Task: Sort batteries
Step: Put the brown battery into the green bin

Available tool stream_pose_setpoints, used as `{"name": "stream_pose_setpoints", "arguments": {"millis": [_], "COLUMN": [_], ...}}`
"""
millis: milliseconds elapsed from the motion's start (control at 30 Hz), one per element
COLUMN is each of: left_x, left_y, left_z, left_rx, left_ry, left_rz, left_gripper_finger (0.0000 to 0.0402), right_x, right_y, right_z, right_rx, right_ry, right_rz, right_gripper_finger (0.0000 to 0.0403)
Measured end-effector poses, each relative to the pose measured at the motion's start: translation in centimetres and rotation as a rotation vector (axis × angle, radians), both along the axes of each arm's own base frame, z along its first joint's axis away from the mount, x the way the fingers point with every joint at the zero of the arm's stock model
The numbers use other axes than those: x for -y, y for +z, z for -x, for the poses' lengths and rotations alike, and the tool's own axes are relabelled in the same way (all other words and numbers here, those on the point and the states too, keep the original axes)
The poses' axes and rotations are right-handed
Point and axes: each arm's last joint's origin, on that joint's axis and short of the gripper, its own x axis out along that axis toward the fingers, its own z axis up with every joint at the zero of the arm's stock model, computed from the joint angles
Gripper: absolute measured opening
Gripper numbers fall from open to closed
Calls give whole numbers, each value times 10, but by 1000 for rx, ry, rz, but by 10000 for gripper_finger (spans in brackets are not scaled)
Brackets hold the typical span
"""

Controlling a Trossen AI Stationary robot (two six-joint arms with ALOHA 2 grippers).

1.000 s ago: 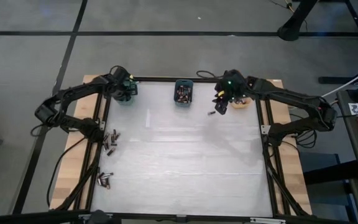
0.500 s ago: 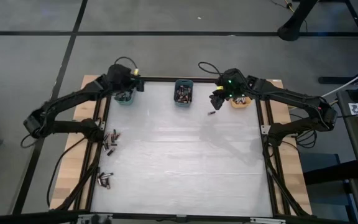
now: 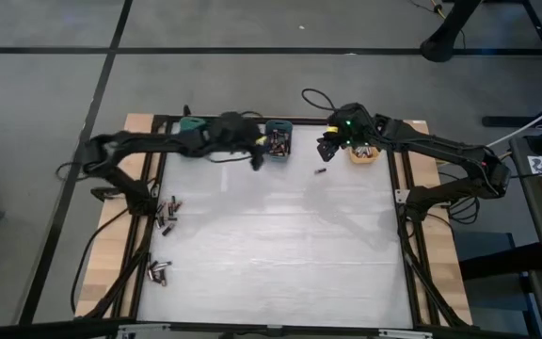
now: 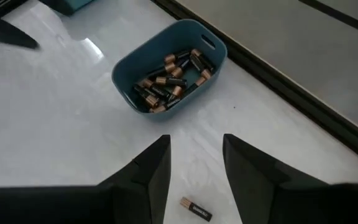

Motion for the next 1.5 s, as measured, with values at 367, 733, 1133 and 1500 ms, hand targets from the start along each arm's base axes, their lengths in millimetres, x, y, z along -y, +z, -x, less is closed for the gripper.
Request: {"name": "stream_pose_setpoints", "arguments": {"millis": [367, 733, 1133, 1500], "left_x": [-15, 6, 4, 7], "left_y": [-25, -78, -109, -135], "left_z": [-106, -178, -193, -194], "left_rx": [-75, -141, -216, -278], "left_ry": [-128, -204, -41, -36], "left_rz": [24, 40, 60, 87], "left_gripper_finger": [196, 196, 195, 195], "right_x": [-6, -9, -14, -17], "right_y": [2, 23, -1, -19], "right_z": [11, 28, 30, 31], "right_rx": [-51, -89, -134, -131], "right_ry": [-12, -78, 82, 115], "right_rz": [-32, 210, 115, 53], "right_gripper_finger": [146, 146, 146, 146]}}
